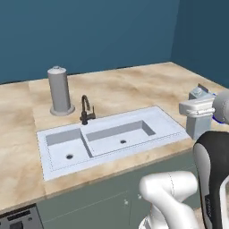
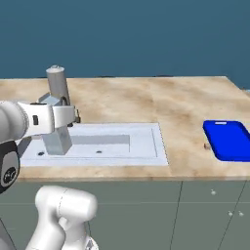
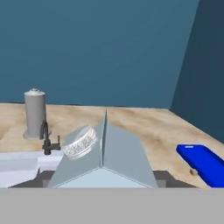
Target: Take out the milk from the fridge and place it on the tray on the counter. Then take the sugar cube near the tray and place it in the tray.
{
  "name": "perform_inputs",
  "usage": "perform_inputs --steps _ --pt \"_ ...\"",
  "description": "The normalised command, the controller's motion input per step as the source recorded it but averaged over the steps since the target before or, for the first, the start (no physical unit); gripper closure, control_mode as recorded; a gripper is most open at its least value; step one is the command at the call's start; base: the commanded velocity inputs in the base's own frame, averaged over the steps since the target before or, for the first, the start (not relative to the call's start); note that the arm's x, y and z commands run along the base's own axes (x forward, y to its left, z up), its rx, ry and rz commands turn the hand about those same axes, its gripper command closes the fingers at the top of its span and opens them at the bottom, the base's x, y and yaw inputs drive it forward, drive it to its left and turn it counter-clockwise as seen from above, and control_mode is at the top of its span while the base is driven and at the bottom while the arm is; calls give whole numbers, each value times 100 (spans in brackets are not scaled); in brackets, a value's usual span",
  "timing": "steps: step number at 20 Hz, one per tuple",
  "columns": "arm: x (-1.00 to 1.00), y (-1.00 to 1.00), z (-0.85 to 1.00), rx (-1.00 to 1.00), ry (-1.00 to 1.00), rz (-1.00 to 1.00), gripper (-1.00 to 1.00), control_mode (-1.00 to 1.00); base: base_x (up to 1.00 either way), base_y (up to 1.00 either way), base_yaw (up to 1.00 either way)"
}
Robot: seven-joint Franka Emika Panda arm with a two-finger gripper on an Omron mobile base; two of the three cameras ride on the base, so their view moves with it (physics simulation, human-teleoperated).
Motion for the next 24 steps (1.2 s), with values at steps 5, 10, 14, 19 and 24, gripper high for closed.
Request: perform_inputs --steps 5,10,14,19,24 --pt "0 0 0 0 0 0 100 100 0 -100 29" --pt "0 0 0 0 0 0 100 100 0 -100 30" --pt "0 0 0 0 0 0 100 100 -3 -100 34" --pt "0 0 0 0 0 0 100 100 0 -100 29" --pt "0 0 0 0 0 0 100 100 3 -36 4"
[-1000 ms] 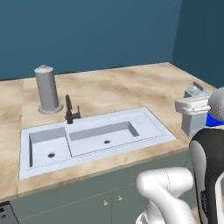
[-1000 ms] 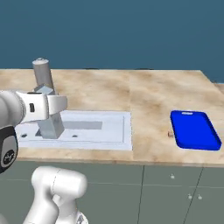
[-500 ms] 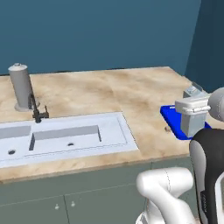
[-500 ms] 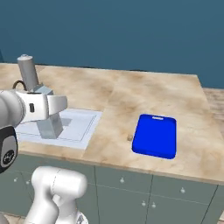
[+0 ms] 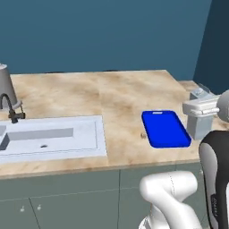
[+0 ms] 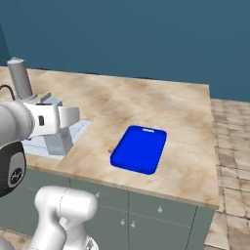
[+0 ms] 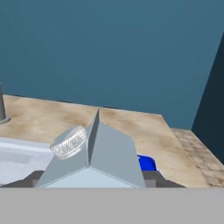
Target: Take out the milk from the fridge and place it on the tray on the counter. Then take the sugar cube near the tray and place it in the tray.
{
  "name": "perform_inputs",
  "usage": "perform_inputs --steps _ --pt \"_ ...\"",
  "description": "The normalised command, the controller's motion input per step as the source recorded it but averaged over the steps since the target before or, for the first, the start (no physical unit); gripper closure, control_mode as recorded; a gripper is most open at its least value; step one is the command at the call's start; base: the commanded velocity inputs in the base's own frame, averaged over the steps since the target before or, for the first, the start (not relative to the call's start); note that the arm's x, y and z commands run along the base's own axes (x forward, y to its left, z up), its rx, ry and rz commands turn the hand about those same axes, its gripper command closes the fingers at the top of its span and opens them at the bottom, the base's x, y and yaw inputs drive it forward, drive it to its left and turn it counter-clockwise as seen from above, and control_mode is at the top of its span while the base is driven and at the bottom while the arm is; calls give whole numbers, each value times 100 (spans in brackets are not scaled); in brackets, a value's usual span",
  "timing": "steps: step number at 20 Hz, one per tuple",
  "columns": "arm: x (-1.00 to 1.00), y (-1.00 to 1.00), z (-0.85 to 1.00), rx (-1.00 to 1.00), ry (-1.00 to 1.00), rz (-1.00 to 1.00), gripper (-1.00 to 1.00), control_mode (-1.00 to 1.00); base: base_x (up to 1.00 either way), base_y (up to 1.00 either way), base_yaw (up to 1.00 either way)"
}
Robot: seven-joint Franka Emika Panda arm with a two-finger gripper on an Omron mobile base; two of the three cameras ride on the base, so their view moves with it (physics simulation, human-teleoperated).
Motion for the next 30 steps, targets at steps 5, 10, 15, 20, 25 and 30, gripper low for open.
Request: perform_inputs --steps 5,10,15,20,25,30 --pt "0 0 0 0 0 0 100 100 46 -17 -17" --pt "0 0 0 0 0 0 100 100 44 -30 -38" --pt "0 0 0 0 0 0 100 100 87 -25 -15" --pt "0 0 0 0 0 0 100 100 96 -51 17" --pt "0 0 0 0 0 0 100 100 74 -69 35" --pt "8 -13 0 2 0 4 100 -100 31 -44 17"
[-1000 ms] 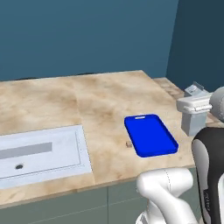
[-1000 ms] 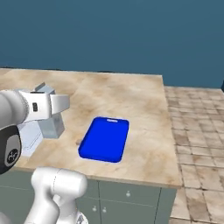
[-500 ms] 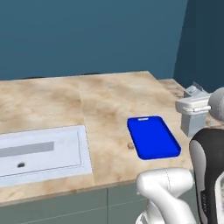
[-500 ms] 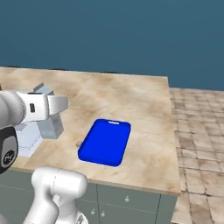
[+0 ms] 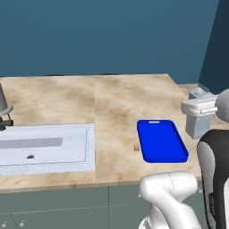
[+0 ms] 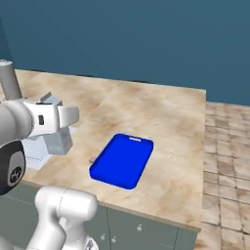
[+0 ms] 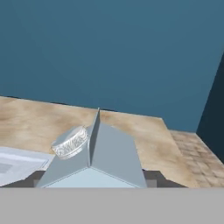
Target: Take out the milk from the fridge and place it on the tray on the counter. Then take the sugar cube near the tray and place it in the tray.
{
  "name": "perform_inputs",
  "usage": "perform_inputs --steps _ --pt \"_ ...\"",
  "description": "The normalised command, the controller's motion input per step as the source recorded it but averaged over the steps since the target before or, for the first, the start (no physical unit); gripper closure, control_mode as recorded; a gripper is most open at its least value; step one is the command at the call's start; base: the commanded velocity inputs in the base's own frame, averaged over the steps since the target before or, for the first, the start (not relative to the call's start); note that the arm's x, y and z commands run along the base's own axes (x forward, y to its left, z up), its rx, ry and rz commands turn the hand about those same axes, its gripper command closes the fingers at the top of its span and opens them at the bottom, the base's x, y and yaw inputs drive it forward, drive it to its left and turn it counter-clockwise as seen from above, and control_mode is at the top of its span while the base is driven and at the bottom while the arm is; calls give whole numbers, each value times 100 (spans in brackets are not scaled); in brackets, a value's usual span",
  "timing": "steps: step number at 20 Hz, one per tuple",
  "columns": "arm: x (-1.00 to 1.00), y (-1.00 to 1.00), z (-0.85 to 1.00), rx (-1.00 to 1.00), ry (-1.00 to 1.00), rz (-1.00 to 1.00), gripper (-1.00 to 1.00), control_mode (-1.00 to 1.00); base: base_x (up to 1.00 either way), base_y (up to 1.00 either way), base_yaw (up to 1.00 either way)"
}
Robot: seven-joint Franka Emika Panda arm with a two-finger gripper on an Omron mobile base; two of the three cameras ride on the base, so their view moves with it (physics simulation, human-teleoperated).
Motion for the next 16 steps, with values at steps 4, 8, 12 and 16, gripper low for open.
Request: perform_inputs --steps 4,8,12,16 --pt "37 -69 -16 11 3 27 100 -100 0 0 0" --pt "55 -64 -39 6 1 32 100 -100 0 0 0" --pt "84 -21 -54 3 -2 23 100 -100 0 0 0" --pt "85 -20 -46 6 0 23 100 -100 0 0 0"
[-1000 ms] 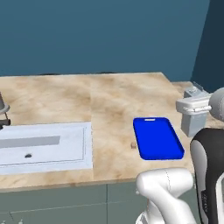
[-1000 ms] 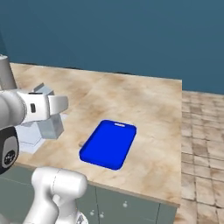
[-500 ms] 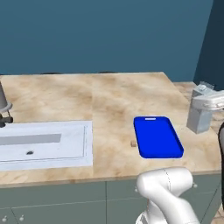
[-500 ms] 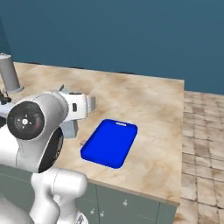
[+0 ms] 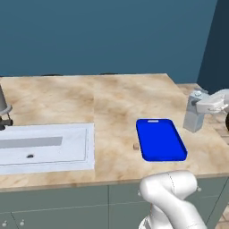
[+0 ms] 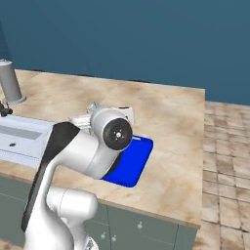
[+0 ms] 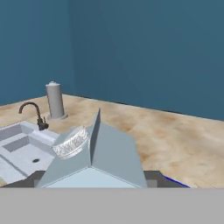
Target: Take out the milk from the fridge and place it on the tray on the counter. Then take the sugar cube near the tray and place it in the tray.
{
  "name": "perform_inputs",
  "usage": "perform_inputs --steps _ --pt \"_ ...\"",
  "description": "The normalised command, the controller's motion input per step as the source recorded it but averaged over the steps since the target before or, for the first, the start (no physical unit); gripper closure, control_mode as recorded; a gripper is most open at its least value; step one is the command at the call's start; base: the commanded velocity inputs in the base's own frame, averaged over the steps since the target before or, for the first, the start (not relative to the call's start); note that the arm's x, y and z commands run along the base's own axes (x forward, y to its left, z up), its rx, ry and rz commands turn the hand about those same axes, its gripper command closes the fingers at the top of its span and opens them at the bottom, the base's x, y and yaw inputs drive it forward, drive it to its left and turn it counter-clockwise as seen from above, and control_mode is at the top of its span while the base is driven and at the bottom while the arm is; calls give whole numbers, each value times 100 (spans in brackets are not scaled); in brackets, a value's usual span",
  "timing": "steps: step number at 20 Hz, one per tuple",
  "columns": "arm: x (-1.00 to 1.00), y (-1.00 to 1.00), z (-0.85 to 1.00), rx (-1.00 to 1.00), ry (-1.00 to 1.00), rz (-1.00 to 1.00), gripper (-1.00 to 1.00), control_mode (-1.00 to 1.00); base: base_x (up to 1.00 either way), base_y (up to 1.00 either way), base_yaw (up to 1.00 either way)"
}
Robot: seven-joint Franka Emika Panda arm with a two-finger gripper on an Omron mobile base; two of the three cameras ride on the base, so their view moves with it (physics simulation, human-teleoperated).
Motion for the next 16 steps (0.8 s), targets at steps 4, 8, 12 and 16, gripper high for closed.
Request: perform_inputs --steps 4,8,12,16 --pt "45 -29 -50 7 0 26 100 -100 0 0 0" --pt "49 -9 -48 1 0 26 100 -100 0 0 0" --pt "32 0 -18 -5 0 15 100 -100 0 0 0" --pt "27 1 -19 -11 0 6 100 -100 0 0 0"
